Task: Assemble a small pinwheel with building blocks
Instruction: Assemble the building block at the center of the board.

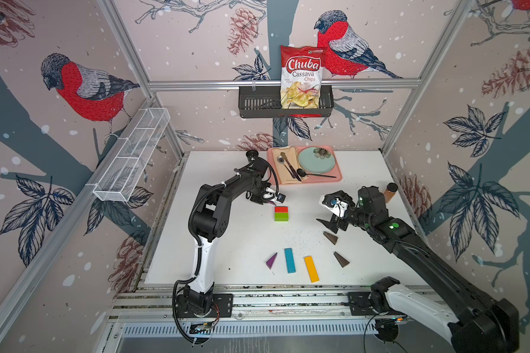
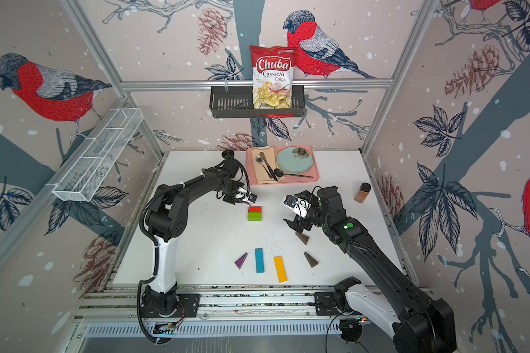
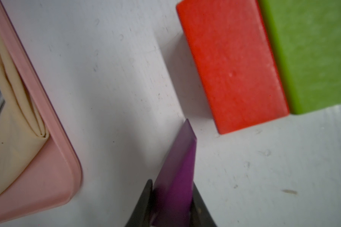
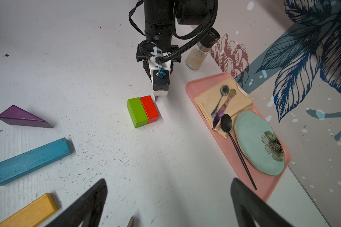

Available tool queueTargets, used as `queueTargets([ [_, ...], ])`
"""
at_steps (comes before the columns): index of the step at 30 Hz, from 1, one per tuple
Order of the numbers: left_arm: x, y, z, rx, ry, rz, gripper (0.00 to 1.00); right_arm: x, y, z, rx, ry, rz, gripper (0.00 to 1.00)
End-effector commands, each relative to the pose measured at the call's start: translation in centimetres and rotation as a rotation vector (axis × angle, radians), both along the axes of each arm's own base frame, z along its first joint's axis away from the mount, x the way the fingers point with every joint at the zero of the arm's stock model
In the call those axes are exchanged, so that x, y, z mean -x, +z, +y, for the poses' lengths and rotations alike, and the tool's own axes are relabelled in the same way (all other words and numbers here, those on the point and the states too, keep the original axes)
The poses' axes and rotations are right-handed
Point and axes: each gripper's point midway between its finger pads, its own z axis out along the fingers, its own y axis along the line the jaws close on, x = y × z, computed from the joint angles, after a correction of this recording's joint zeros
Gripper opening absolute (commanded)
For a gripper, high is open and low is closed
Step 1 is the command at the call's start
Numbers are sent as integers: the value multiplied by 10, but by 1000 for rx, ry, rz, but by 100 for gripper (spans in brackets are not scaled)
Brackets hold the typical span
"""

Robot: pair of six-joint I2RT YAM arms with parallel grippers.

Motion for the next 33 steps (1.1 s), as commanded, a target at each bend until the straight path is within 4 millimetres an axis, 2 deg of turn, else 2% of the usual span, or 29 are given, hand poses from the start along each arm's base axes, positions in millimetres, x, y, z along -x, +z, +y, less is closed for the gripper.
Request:
queueTargets([
  [1,9,-2,6,-19,-4,25,28,-2,6,5,-24,15,-15,97],
  [8,5,1,1,7,6,16,40,-1,6,5,-20,16,-9,97],
  [11,-1,2,-1,16,25,0,49,-1,5,4,-18,15,-1,97],
  [12,-2,3,-1,18,30,-2,54,0,5,4,-18,15,0,97],
  [13,-3,3,-2,22,34,-3,67,0,5,4,-17,16,1,97],
  [14,-4,4,-3,27,40,-6,96,0,4,4,-17,15,2,97],
  [20,-5,14,-5,61,76,5,96,-2,3,5,-13,17,4,97],
  [29,-3,16,19,42,226,4,97,-4,-3,9,-27,28,23,96],
  [33,-13,17,20,41,265,-24,97,-2,-5,10,-27,39,36,95],
])
